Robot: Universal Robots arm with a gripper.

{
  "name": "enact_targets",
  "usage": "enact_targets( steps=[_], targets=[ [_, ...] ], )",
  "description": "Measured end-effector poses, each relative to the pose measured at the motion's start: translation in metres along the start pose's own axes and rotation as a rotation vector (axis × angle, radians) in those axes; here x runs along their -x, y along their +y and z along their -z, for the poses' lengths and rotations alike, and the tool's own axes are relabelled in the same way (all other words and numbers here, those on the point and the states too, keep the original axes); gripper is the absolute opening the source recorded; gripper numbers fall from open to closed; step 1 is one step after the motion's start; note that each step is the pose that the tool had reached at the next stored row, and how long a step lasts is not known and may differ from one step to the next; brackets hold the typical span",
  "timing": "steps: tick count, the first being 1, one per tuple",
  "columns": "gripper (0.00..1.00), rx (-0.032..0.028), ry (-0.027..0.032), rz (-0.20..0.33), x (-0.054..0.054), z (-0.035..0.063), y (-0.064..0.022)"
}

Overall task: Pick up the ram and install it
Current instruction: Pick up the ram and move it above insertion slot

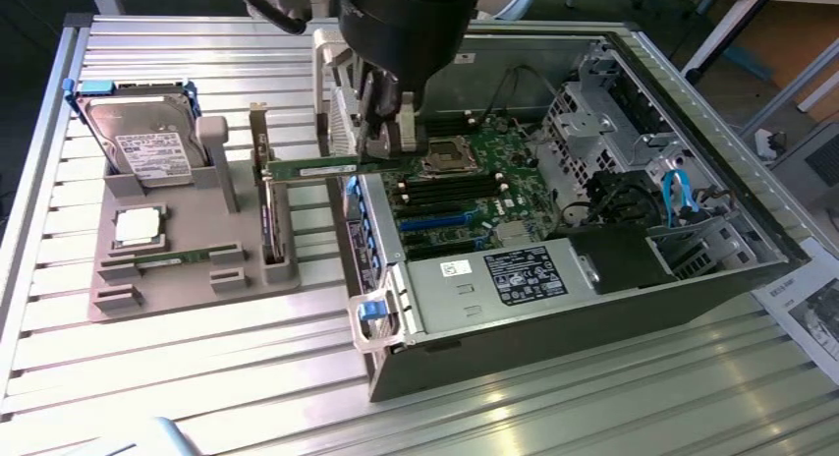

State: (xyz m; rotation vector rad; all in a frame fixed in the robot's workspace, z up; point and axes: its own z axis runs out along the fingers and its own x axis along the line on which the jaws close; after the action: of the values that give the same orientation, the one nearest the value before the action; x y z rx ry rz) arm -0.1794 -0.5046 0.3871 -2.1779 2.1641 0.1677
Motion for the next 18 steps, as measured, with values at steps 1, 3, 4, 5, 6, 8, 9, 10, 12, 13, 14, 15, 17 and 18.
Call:
enact_targets(
  steps=[1, 3, 4, 5, 6, 8, 9, 10, 12, 13, 14, 15, 17, 18],
  targets=[
    [0.12, 0.0004, 0.0, 0.0, 0.0, 0.0001, -0.0024],
    [0.12, 0.0012, -0.0002, 0.0, -0.001, 0.0003, -0.0072],
    [0.12, 0.0016, -0.0003, 0.0, -0.001, 0.0005, -0.011],
    [0.12, 0.0018, -0.0005, 0.0, -0.002, 0.0006, -0.013],
    [0.12, 0.002, -0.0005, 0.0, -0.002, 0.0007, -0.0151],
    [0.12, 0.0025, -0.0014, 0.0, -0.003, 0.001, -0.0217],
    [0.12, 0.0026, -0.0018, 0.0, -0.003, 0.0011, -0.024],
    [0.12, 0.0028, -0.0023, 0.0, -0.004, 0.0013, -0.0273],
    [0.12, 0.0031, -0.0036, 0.0, -0.005, 0.0016, -0.034],
    [0.12, 0.0032, -0.0039, 0.0, -0.005, 0.0017, -0.0355],
    [0.12, 0.0032, -0.0045, 0.0, -0.005, 0.0018, -0.0377],
    [0.12, 0.0034, -0.0052, 0.0, -0.006, 0.002, -0.0416],
    [0.12, 0.0036, -0.0061, 0.0, -0.006, 0.0022, -0.046],
    [0.12, 0.0037, -0.0065, 0.0, -0.007, 0.0023, -0.048]
  ],
)
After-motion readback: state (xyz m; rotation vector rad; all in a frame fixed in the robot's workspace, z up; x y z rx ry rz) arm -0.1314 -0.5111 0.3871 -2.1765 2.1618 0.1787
